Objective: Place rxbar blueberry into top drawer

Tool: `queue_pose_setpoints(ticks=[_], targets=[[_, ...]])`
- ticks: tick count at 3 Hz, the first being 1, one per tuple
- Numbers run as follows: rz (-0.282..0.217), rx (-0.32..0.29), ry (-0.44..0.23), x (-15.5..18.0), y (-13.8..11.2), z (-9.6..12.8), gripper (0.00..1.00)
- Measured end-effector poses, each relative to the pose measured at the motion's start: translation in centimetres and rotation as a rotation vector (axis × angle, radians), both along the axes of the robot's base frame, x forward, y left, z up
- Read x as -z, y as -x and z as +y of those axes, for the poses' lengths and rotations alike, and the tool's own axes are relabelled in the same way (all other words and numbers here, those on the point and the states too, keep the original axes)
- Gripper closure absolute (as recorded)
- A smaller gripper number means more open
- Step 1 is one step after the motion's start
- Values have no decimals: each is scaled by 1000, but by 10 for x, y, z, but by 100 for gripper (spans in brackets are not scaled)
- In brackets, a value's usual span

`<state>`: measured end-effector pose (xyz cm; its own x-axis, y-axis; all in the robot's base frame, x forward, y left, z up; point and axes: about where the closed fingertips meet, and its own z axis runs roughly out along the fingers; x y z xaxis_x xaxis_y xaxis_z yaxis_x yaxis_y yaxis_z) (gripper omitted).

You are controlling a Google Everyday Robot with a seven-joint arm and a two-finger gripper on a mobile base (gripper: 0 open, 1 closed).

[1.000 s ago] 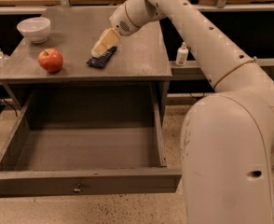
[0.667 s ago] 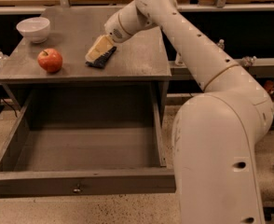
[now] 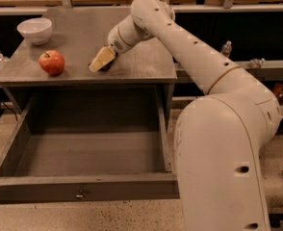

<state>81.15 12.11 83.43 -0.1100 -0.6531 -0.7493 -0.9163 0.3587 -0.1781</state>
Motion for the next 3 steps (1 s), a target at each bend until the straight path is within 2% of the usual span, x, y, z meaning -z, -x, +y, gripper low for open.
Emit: queue_pose_setpoints(ticks=[1,3], targets=[[18,17,1,13,-2,-5,17],[33,1,-23,16,0,-6,64]])
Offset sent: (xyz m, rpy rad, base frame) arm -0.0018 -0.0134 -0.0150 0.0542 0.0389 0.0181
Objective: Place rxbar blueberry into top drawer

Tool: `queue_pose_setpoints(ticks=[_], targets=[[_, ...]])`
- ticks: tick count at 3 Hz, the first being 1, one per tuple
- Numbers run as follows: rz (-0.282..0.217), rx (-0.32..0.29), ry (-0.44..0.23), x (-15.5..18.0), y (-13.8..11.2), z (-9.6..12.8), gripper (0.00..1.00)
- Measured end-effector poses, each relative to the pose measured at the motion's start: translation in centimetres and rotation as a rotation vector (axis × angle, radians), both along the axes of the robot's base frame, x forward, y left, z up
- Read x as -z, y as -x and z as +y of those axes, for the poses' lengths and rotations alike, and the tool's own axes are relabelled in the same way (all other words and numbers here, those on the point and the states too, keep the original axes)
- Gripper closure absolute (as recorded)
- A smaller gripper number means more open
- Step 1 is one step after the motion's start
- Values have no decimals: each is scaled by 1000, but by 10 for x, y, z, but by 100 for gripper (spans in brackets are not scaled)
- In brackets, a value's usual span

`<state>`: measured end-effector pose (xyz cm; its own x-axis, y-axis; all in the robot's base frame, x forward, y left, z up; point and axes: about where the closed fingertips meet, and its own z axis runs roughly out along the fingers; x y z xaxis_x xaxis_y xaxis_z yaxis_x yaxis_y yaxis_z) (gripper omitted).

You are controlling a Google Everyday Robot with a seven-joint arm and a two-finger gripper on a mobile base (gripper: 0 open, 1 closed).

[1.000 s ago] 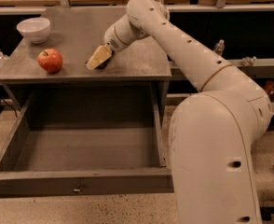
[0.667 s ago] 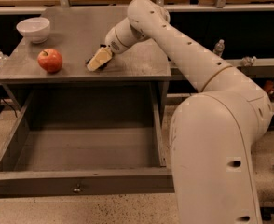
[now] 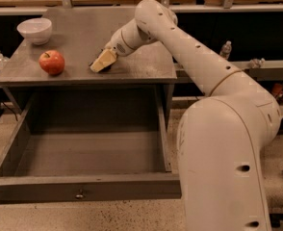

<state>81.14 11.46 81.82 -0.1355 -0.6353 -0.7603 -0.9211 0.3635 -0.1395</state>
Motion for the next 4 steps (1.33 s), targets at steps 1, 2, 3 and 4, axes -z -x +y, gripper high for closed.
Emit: queue_pose_setpoints(ticks=[1,2,3,4], targets=[[0,0,0,-2,0,0,87],[0,0,0,-5,0,0,100],[0,0,0,-6,0,0,100],[-27,-23,-8,-17,9,-4,100]])
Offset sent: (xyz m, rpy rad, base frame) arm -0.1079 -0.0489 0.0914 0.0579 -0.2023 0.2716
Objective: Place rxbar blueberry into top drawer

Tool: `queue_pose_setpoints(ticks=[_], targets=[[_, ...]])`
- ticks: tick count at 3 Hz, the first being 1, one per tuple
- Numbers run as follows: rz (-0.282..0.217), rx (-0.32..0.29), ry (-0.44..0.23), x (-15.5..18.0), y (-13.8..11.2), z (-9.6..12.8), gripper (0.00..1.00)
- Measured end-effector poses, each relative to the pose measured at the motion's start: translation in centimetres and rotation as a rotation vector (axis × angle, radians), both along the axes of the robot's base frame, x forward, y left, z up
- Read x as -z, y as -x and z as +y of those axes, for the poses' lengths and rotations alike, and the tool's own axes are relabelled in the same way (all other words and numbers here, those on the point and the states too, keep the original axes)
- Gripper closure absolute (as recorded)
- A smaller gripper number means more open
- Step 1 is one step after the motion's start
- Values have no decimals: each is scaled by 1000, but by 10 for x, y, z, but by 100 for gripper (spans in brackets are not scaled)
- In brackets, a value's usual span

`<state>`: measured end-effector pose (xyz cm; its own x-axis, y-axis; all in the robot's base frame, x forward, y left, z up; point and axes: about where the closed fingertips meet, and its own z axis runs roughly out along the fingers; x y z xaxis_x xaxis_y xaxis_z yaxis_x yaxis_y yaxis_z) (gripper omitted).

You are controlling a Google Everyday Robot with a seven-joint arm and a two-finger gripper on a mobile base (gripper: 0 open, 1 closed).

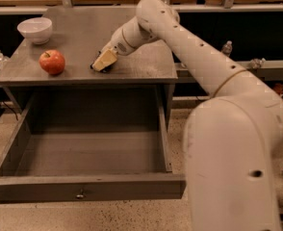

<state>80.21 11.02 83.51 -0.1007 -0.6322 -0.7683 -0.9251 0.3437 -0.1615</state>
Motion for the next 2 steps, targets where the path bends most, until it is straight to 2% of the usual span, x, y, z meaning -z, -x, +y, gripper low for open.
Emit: queue_pose_setpoints(ticks=[1,2], targets=[[-142,-109,-41,-65,66,-22,100],[-220,-217,-49,-93,135,-50,100]])
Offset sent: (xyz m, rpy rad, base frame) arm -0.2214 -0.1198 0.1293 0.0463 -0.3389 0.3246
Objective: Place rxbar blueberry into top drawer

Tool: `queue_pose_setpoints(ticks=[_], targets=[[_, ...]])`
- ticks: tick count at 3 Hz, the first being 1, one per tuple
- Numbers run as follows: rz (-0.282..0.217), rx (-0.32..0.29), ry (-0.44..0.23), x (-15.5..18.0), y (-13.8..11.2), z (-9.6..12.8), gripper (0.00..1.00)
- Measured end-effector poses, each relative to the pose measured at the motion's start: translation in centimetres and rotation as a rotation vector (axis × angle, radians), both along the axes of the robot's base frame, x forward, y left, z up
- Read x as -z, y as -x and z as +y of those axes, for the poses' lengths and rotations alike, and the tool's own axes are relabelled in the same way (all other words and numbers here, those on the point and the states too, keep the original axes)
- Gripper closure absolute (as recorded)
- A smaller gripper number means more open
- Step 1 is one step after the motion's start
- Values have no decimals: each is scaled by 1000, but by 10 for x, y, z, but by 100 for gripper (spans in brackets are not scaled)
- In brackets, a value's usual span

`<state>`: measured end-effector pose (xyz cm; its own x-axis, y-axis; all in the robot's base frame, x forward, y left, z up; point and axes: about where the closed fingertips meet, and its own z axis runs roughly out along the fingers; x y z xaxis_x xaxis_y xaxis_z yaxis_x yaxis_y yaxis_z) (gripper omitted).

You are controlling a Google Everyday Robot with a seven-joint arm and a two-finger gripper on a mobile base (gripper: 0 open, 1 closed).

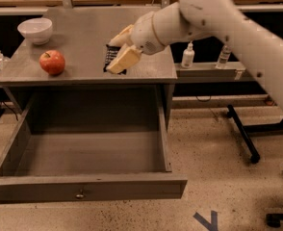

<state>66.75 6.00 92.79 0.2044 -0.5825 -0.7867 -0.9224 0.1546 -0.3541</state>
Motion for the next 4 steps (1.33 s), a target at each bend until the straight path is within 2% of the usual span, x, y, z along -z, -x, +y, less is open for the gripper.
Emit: queue_pose_setpoints(ticks=[1,2,3,4], targets=[[-42,19,11,-1,4,-35,100],[12,15,-12,15,2,-28,100],[106,-25,-107,74,27,-14,100],[180,-97,-137,130,67,5,100]])
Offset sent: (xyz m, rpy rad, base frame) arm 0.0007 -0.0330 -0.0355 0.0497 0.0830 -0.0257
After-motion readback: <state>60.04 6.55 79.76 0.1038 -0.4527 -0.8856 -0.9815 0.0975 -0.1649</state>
